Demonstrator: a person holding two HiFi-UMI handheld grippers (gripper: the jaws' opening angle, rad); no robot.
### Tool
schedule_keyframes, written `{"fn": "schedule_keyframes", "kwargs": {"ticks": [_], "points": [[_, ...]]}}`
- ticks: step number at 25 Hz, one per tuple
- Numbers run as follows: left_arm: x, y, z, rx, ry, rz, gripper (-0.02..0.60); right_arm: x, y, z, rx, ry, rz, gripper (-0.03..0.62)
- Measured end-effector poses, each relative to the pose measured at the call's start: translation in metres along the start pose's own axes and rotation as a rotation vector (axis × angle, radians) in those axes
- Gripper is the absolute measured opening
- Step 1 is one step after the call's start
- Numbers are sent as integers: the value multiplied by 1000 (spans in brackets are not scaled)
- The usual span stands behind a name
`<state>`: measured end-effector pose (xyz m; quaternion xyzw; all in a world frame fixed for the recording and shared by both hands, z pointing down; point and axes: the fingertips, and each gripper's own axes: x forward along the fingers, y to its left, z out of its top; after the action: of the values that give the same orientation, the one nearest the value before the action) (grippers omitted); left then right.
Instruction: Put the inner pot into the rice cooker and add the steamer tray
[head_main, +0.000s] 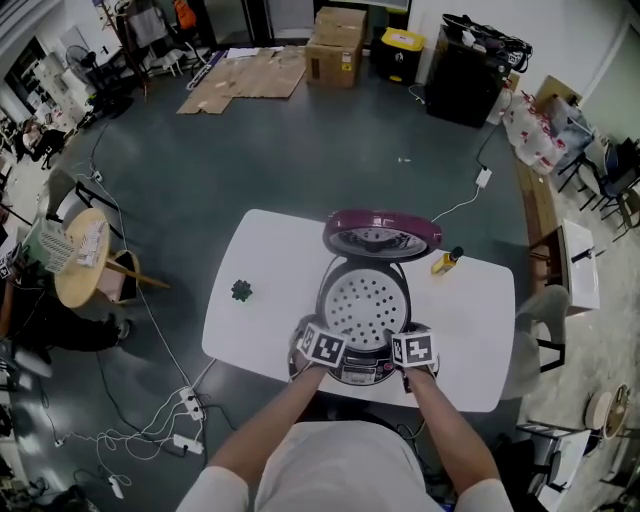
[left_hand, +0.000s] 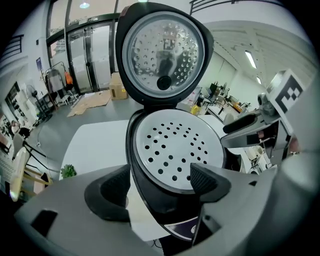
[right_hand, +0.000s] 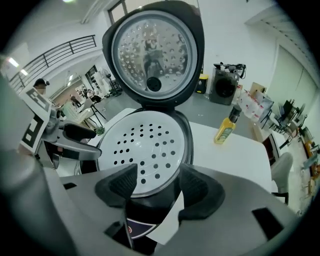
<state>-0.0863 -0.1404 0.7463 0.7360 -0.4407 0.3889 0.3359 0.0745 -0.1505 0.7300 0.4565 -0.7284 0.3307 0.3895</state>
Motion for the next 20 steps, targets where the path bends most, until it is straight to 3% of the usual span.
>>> {"fn": "schedule_keyframes", "kwargs": {"ticks": [6, 11, 20], "points": [[-33, -1, 19, 65, -97, -52, 377, -30, 4, 20, 45, -109, 4, 262], [-75, -9, 33, 86, -186, -152, 331, -66, 25, 39, 33, -238, 37, 194], [-137, -17, 57, 163, -365, -252, 253, -135, 50, 52, 50, -432, -27, 108]]}}
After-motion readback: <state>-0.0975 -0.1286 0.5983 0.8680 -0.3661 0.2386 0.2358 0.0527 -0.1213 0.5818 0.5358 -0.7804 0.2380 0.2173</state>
